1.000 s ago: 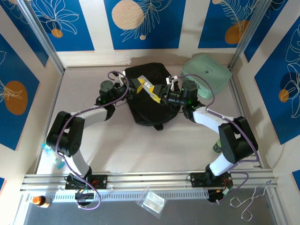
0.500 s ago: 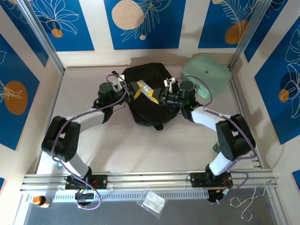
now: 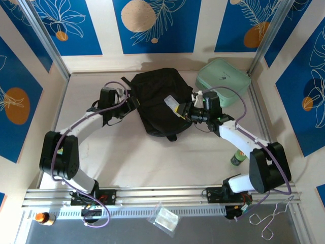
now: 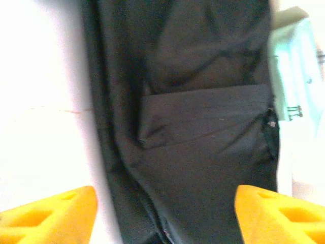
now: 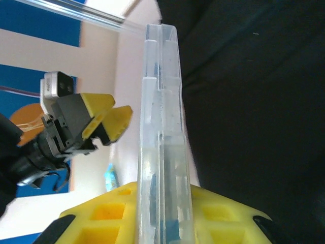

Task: Pack books, pencil case, and school supplies into a backpack

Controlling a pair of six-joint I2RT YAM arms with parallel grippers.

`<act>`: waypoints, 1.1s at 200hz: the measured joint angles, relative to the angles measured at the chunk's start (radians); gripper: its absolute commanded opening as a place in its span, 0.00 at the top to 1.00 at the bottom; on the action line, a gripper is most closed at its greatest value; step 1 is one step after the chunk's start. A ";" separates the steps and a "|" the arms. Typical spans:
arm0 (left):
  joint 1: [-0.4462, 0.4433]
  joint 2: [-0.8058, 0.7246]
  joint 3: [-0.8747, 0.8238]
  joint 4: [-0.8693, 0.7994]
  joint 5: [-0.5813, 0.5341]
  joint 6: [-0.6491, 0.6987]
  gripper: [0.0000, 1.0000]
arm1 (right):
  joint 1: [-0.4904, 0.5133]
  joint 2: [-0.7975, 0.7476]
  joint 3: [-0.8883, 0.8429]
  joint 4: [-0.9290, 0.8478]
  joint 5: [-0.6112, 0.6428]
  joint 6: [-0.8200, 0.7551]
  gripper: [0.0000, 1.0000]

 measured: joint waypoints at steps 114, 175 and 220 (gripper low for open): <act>0.014 0.380 0.290 -0.003 0.056 0.036 0.73 | -0.004 0.023 0.000 -0.173 0.074 -0.086 0.86; 0.015 0.414 0.302 0.026 0.055 -0.007 0.76 | -0.004 0.059 0.021 -0.206 0.082 -0.092 0.86; 0.017 0.414 0.286 0.043 0.012 -0.026 0.76 | -0.004 0.093 0.039 -0.236 0.108 -0.092 0.86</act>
